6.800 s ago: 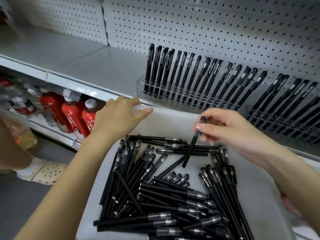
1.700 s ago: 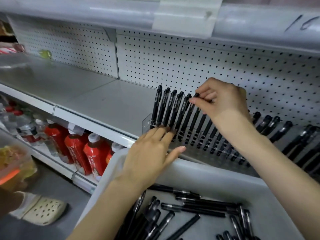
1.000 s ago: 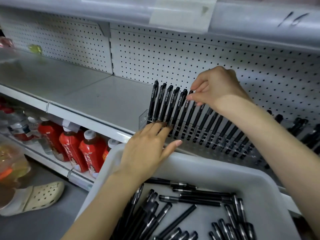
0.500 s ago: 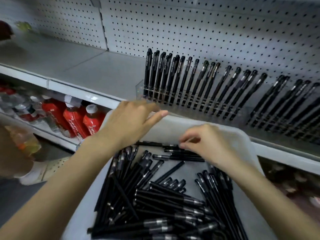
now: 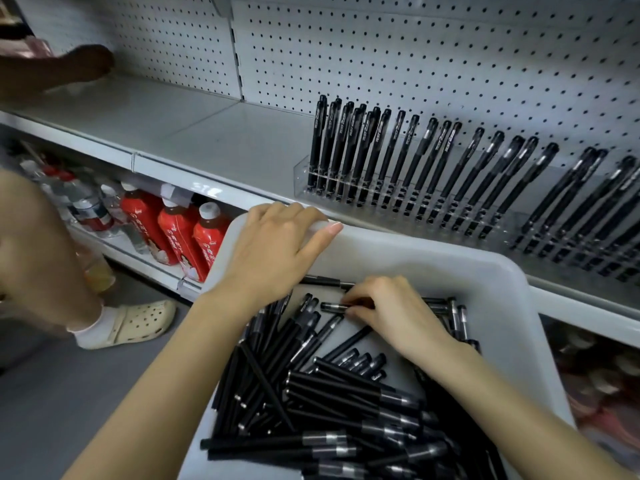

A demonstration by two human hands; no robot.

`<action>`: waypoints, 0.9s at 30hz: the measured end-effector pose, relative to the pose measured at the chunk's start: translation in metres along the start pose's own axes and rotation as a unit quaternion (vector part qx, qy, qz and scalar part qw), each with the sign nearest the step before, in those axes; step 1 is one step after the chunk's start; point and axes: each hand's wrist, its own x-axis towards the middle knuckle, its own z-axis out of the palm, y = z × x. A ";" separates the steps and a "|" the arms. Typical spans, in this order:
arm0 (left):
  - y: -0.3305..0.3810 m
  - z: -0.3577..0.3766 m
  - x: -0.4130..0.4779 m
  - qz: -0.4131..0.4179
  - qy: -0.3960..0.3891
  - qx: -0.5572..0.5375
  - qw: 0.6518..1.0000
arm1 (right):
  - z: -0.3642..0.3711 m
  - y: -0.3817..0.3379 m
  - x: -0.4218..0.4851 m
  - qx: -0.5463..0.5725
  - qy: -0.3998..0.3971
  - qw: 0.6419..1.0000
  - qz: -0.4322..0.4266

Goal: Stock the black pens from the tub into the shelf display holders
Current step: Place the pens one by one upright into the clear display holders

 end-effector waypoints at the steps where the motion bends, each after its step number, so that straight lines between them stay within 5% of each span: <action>1: 0.001 0.000 0.000 0.001 0.001 -0.001 1.000 | 0.001 0.002 -0.001 0.003 -0.006 1.000 -0.002; 10: 0.007 0.003 0.003 -0.002 -0.006 -0.010 1.000 | 0.002 0.008 -0.003 -0.017 0.007 0.999 -0.027; 14: 0.008 -0.002 0.007 -0.024 -0.001 -0.095 0.995 | -0.010 0.008 -0.009 -0.006 0.026 0.999 -0.020; 21: 0.004 -0.012 0.013 -0.071 0.014 -0.214 0.974 | -0.057 -0.013 -0.012 0.267 0.031 0.961 -0.061; 27: 0.010 -0.012 0.031 -0.036 -0.057 -0.066 0.996 | -0.100 -0.025 0.003 0.336 0.086 0.931 -0.111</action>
